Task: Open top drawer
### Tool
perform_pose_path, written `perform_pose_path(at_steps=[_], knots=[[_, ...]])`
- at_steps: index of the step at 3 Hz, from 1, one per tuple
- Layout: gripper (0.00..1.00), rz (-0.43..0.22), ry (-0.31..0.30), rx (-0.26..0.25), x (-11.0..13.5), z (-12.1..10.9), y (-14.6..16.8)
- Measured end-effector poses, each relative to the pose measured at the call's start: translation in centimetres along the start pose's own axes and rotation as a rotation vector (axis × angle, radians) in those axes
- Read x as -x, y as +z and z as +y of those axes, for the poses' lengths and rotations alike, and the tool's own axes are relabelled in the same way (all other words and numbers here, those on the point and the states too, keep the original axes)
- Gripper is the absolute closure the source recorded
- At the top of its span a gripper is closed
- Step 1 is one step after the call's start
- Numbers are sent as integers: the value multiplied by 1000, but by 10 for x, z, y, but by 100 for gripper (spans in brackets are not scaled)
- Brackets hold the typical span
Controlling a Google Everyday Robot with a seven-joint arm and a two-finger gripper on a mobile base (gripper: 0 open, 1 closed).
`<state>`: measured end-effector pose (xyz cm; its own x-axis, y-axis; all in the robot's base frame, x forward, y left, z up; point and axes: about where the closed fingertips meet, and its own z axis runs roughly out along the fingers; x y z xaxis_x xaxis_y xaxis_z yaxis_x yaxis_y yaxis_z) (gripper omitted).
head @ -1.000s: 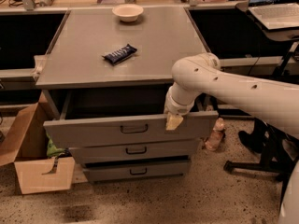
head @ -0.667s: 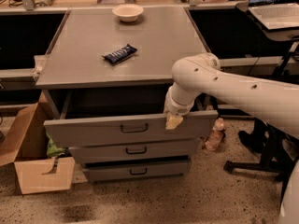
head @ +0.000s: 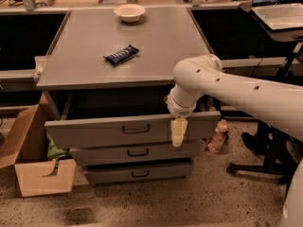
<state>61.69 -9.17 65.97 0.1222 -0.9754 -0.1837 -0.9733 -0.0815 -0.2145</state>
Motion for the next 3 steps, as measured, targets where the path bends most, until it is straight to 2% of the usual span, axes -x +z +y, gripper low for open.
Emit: perform_pose_path(at_steps=[1,2,3], knots=[[0,-3,-16,70,1,18,6],[0,11,-5,120,-4,38,0],[19,31,8,157,-9,56,-6]])
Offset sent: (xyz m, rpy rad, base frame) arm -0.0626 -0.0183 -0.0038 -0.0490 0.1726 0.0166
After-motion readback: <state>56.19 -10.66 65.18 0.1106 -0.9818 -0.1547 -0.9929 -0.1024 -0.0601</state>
